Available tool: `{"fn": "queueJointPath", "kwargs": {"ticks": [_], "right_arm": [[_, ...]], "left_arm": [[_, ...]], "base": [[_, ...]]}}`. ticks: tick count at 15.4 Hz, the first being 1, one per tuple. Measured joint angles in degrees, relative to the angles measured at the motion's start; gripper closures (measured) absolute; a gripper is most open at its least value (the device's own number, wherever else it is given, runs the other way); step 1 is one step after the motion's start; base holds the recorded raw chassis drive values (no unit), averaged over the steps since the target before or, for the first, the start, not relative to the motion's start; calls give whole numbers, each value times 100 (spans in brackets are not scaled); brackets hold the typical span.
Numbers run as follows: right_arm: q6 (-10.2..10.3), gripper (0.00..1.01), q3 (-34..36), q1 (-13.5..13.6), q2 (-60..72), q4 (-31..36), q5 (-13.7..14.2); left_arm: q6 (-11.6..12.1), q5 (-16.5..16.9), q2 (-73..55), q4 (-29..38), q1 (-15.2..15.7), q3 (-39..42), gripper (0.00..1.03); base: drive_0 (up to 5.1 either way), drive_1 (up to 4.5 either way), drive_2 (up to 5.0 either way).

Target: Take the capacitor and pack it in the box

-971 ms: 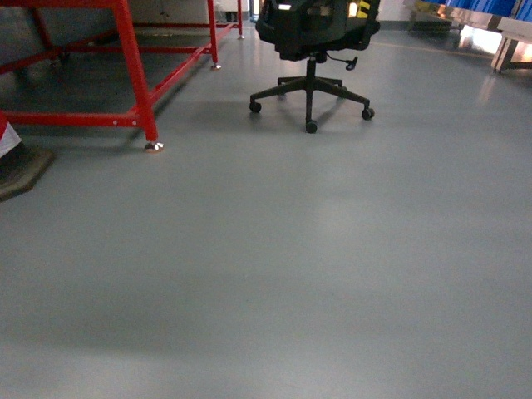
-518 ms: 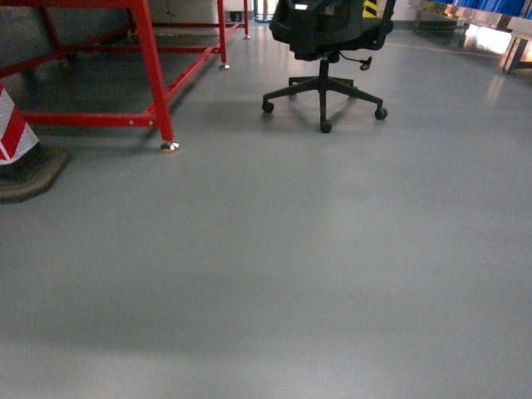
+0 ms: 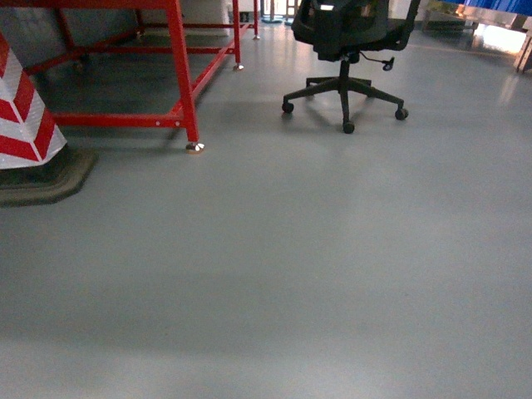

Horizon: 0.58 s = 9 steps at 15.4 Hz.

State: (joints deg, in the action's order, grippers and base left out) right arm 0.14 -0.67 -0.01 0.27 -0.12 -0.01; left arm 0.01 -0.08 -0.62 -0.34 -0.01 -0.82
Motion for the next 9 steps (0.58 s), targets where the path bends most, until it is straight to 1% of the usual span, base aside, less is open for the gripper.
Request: {"fn": "queueJointPath", "kwargs": {"ticks": [9], "right_arm": [[0,3,0,0,0,-24,0]], "left_arm": [[0,4,0,-4,0,0,60]], "base": [[-492,242,242]]}}
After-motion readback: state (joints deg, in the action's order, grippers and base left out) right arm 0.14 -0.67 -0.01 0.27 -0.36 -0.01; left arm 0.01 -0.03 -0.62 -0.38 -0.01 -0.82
